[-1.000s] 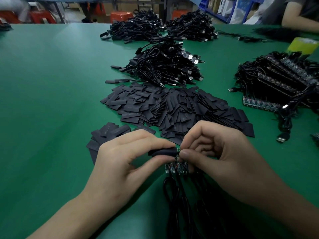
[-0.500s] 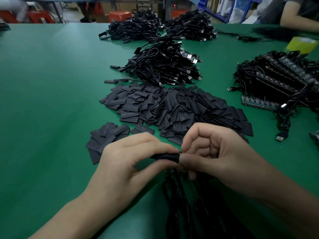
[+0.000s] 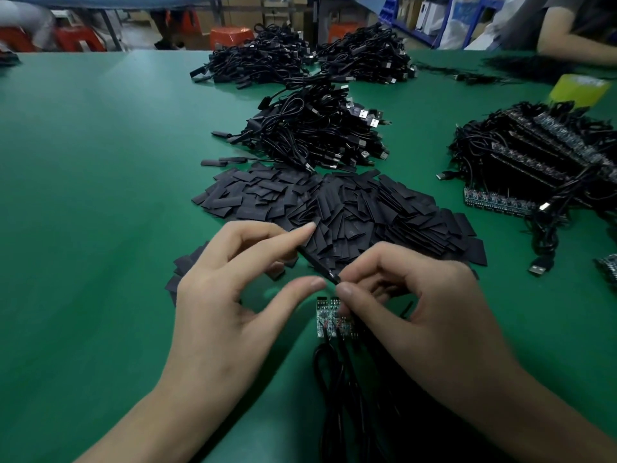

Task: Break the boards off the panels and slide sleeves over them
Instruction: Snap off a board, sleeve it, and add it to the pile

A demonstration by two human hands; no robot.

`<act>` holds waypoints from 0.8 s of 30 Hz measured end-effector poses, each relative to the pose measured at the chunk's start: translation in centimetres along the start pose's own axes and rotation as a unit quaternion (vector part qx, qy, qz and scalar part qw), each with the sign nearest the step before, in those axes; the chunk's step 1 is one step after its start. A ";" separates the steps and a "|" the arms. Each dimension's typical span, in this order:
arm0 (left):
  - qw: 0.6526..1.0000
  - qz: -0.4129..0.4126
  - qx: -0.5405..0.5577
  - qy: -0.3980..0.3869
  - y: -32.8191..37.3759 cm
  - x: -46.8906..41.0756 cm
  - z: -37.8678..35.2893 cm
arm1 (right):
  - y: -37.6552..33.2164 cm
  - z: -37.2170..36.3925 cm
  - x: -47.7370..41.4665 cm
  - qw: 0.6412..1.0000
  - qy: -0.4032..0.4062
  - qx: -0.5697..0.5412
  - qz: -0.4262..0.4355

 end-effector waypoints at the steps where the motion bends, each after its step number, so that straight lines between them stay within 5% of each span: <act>1: 1.000 -0.003 0.006 -0.006 0.1 0.0 -0.1 | -0.1 0.0 0.1 1.000 0.008 0.019 0.010; 10: 0.996 -0.004 0.083 -0.016 -0.4 -0.2 -0.2 | -0.7 -0.7 0.4 0.998 -0.011 0.042 0.041; 24: 0.998 -0.068 0.003 0.015 1.2 -0.1 1.0 | 0.5 -0.8 0.4 0.996 -0.032 -0.075 -0.023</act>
Point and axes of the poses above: each hand's wrist, its own x-axis away from the middle knuckle, its own z-axis out of the back of the hand, y = z × x, the point moved 8 cm from there along -x, towards the middle knuckle, and after that the axes turned 1 degree about -z, right-handed, at the moved point
